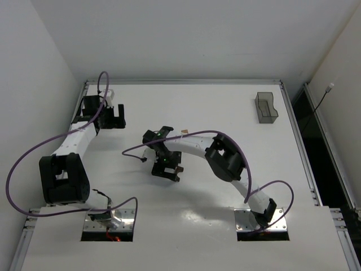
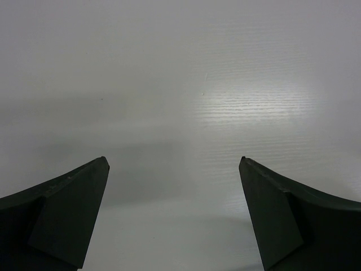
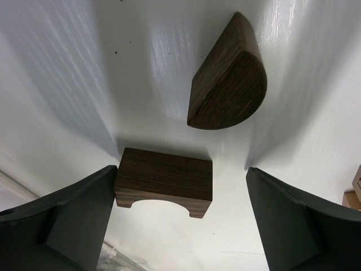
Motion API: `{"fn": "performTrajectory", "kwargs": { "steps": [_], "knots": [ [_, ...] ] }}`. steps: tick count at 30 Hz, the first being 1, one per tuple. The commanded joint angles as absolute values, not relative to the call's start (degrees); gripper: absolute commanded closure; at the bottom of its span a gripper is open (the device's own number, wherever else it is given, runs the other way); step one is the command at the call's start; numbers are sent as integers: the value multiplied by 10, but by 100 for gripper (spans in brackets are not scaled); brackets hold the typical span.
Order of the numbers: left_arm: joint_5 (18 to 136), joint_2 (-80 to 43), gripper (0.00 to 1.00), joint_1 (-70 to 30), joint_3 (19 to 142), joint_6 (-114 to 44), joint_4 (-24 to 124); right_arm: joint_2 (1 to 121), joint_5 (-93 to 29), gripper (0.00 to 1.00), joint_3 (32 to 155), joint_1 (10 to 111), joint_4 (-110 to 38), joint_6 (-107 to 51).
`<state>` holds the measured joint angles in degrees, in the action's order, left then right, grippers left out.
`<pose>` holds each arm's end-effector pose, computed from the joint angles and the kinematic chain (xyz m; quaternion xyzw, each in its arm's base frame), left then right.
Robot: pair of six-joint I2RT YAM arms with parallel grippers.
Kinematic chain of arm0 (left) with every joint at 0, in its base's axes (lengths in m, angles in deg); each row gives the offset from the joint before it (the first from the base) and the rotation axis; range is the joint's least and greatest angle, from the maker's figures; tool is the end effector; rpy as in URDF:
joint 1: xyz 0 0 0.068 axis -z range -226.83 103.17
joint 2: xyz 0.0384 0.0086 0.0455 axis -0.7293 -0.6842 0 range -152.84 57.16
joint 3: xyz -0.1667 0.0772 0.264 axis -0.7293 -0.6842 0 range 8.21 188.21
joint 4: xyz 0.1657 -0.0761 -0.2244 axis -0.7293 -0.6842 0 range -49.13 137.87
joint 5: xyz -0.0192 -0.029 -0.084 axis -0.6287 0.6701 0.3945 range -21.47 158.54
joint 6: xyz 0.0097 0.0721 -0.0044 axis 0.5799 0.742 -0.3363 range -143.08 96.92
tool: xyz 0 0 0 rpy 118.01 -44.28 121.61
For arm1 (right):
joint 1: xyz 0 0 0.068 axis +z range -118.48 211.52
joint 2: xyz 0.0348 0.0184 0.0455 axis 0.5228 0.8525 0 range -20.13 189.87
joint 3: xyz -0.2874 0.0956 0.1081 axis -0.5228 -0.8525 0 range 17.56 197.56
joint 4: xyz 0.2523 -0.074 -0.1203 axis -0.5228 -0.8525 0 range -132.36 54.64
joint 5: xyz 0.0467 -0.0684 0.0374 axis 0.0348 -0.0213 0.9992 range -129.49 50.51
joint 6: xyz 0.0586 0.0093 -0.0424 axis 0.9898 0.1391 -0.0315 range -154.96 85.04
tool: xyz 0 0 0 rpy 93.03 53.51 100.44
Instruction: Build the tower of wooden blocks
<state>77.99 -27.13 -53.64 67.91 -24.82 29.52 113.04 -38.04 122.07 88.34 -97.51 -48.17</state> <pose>0.3598 0.0330 0.2754 -0.0353 0.9136 -0.0578 0.4009 0.2737 0.4214 0.1291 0.5736 -0.8190 -0.0092 0.0114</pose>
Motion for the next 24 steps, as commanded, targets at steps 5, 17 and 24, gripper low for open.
{"fn": "performTrajectory", "kwargs": {
  "steps": [5, 17, 24],
  "knots": [
    [786, -270, 0, -543, 672, -242, 321, 1135, -390, 22, 1237, 892, -985, -473],
    [786, -270, 0, -543, 672, -242, 321, 1135, -384, 94, 1220, 892, -997, -473],
    [786, -270, 0, -543, 672, -242, 326, 1064, -354, 100, 1168, 880, -939, -465]
  ]
}}
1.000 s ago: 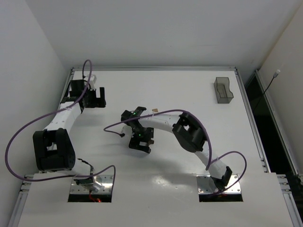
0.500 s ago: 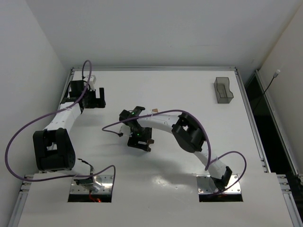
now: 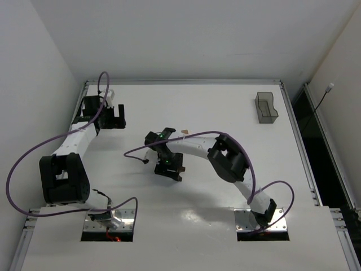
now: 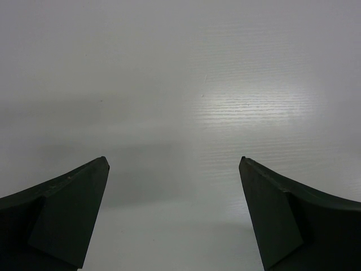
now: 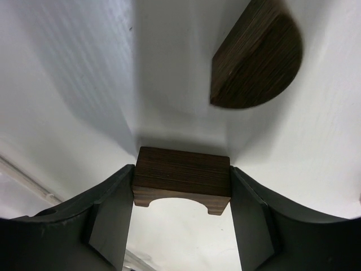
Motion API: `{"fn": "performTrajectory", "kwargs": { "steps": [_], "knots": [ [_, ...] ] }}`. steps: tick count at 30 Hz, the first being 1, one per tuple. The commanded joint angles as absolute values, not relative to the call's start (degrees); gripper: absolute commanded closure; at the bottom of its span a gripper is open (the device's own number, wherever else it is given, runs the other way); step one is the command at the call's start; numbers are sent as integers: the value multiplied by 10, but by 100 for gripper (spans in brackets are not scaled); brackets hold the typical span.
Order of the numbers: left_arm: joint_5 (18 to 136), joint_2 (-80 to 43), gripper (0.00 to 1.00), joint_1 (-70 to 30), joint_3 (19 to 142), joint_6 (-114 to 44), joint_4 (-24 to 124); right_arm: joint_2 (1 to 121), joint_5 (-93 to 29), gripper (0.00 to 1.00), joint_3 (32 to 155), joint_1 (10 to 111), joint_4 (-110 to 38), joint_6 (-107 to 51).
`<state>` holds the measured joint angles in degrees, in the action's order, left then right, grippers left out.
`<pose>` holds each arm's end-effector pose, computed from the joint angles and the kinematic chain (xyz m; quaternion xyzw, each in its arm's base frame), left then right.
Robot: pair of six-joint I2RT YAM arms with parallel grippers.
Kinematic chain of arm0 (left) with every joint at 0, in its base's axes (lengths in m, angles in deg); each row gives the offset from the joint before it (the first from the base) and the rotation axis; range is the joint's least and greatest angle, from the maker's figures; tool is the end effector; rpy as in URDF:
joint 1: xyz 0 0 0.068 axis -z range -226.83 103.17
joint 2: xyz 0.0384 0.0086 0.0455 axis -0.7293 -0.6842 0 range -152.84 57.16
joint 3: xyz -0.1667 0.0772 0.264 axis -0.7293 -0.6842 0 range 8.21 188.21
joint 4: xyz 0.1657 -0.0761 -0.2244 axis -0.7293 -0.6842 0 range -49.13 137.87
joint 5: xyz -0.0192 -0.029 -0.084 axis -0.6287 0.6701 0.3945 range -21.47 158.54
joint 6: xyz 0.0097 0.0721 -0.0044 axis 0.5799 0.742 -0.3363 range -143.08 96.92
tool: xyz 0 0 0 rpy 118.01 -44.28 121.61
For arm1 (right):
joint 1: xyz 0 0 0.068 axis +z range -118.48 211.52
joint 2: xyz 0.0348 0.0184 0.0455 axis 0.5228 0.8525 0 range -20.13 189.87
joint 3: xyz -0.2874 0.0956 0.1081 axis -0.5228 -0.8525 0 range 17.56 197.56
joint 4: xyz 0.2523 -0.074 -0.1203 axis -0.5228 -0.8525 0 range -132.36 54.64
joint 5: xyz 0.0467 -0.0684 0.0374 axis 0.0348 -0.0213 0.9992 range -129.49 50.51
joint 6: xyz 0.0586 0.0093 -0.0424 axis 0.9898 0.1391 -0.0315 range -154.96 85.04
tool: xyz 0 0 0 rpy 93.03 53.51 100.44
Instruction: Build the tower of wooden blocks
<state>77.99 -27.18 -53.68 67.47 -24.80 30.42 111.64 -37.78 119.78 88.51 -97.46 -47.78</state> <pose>0.3602 0.0333 0.2738 -0.0351 0.9122 -0.0574 0.4042 0.2673 0.4149 0.1301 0.5719 -0.8201 -0.0085 0.0191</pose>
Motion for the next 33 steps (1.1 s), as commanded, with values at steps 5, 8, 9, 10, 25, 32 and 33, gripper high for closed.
{"fn": "performTrajectory", "kwargs": {
  "steps": [5, 8, 9, 10, 25, 32, 33],
  "knots": [
    [786, -270, 0, -543, 672, -242, 326, 954, -297, 100, 1087, 831, -802, -442],
    [786, -275, 0, -543, 677, -248, 321, 862, -255, 100, 1013, 793, -695, -421],
    [786, -275, 0, -543, 677, -248, 321, 840, -247, 100, 995, 785, -670, -416],
    [797, -275, 0, -543, 677, -248, 314, 801, -237, 100, 963, 777, -648, -416],
    [826, -298, 0, -543, 710, -264, 300, 718, 157, 100, 840, 531, -393, -449],
    [819, -309, 0, -543, 716, -264, 290, 746, 265, 100, 873, 487, -446, -675],
    [819, -309, 0, -543, 716, -264, 290, 746, 273, 100, 873, 480, -452, -724]
  ]
}}
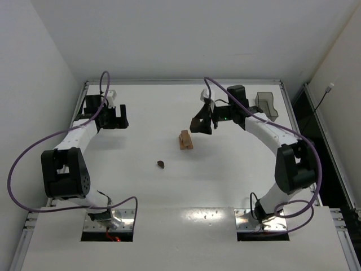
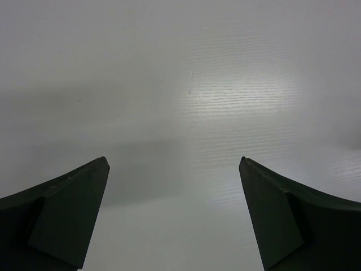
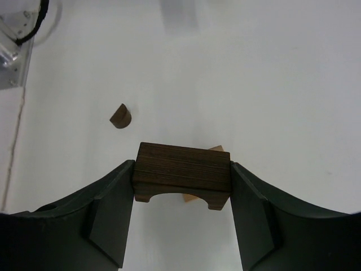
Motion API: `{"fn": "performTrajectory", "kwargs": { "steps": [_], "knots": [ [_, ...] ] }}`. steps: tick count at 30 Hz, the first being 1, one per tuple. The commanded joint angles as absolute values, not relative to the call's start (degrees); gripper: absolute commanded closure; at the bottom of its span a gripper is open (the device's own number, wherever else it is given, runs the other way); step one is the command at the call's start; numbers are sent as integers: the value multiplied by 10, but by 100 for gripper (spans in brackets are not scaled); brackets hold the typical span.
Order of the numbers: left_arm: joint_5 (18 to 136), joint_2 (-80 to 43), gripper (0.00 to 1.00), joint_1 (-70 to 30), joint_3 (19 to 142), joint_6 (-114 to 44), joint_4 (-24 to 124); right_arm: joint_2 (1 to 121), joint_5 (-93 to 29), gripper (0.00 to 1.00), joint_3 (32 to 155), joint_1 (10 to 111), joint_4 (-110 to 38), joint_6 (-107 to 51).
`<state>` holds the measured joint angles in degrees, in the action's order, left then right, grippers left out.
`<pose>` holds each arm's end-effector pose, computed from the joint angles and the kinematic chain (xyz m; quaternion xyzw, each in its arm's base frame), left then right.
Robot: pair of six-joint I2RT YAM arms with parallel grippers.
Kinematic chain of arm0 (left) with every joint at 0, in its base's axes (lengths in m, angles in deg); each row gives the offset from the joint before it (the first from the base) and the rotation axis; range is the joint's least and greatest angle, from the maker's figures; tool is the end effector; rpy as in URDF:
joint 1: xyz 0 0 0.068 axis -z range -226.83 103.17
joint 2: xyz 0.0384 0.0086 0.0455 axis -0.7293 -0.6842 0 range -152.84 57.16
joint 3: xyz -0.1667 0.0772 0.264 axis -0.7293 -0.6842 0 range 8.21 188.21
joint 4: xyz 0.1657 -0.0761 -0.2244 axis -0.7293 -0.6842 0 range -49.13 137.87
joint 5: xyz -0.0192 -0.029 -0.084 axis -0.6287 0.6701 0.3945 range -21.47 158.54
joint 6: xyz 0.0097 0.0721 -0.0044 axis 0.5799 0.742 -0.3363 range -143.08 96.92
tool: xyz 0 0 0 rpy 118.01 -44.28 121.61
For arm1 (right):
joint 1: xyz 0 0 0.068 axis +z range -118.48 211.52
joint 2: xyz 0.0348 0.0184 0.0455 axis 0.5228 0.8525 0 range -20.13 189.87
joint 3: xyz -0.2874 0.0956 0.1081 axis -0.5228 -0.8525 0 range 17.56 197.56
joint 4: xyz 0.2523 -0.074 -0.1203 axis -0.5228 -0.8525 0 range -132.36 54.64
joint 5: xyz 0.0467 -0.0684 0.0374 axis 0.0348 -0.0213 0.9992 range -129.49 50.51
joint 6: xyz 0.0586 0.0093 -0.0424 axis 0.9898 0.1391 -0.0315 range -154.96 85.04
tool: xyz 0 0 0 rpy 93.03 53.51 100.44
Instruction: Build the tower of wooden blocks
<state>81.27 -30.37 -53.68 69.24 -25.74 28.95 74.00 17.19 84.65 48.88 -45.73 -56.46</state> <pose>0.3712 0.0312 0.2639 -0.0343 0.9199 -0.0887 0.3805 0.3661 0.1676 0.2903 -0.4608 0.6742 0.4113 0.4049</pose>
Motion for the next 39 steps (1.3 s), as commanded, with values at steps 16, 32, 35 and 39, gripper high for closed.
{"fn": "performTrajectory", "kwargs": {
  "steps": [16, 32, 35, 39],
  "knots": [
    [814, -347, 0, -543, 743, -264, 279, 918, 431, 100, 1052, 458, -705, -1029],
    [808, -374, 0, -543, 759, -275, 279, 982, 520, 100, 1091, 464, -786, -1042],
    [803, -374, 0, -543, 759, -275, 274, 988, 520, 100, 1098, 464, -779, -1042],
    [803, -374, 0, -543, 759, -275, 274, 1002, 520, 100, 1111, 470, -791, -1042]
  ]
}}
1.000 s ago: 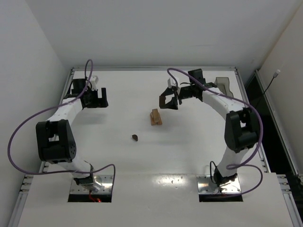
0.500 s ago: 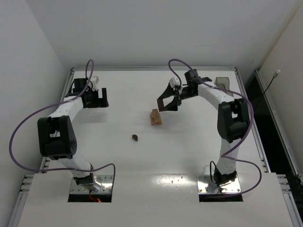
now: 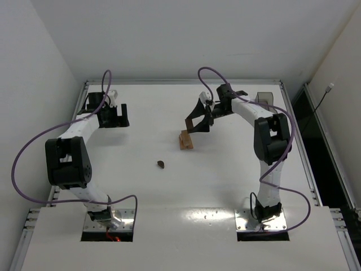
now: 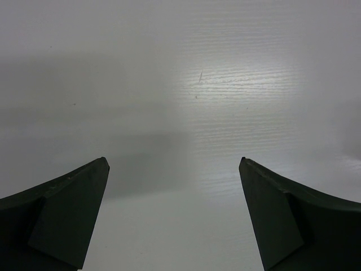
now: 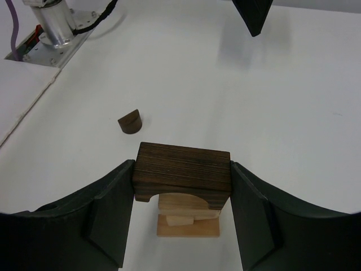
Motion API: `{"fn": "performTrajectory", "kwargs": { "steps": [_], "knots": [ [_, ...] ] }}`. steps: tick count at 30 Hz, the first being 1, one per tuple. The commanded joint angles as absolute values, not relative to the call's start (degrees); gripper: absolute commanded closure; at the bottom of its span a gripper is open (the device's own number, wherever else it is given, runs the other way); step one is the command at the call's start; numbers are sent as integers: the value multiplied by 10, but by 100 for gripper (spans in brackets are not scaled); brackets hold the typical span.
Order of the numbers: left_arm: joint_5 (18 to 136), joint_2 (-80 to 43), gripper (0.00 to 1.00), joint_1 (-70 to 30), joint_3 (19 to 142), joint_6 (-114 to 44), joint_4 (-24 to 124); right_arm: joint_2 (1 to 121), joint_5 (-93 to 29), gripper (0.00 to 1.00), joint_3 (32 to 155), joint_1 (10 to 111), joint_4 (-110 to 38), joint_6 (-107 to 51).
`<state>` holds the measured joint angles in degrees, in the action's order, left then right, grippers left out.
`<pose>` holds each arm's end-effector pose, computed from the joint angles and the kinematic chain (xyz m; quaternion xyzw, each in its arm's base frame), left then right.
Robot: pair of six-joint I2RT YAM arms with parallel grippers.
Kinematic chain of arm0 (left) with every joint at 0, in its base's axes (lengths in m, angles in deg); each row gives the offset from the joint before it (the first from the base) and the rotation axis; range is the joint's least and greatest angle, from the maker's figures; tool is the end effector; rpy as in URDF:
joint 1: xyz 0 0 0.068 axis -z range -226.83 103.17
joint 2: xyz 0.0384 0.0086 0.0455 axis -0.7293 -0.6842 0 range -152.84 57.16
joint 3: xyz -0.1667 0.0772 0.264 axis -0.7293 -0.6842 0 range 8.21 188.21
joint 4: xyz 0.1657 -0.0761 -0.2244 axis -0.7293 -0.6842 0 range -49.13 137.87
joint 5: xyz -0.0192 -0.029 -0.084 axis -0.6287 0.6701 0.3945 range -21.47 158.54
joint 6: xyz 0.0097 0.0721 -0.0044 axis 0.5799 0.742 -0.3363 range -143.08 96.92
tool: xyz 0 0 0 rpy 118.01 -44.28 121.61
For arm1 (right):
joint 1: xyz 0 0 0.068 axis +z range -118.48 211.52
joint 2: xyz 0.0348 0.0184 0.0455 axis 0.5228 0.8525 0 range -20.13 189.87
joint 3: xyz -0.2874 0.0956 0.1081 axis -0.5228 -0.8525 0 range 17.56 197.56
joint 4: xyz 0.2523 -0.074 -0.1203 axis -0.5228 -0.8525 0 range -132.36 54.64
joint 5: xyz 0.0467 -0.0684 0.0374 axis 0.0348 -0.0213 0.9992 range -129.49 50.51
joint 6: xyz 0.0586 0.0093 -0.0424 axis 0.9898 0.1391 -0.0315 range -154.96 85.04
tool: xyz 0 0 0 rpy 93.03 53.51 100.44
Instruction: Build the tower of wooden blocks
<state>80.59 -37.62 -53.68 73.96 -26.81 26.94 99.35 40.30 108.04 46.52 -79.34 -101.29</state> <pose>0.3996 0.0354 0.2439 -0.0504 0.9337 -0.0893 0.3431 0.4370 0.1789 0.2254 -0.5664 0.5137 0.5227 0.3770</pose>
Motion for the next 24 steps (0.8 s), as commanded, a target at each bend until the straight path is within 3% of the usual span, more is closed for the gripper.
{"fn": "performTrajectory", "kwargs": {
  "steps": [1, 24],
  "knots": [
    [803, -374, 0, -543, 759, -275, 274, 1002, 520, 100, 1111, 470, -791, -1042],
    [803, -390, 0, -543, 769, -275, 274, 1050, 520, 100, 1139, 480, -815, -1064]
  ]
}}
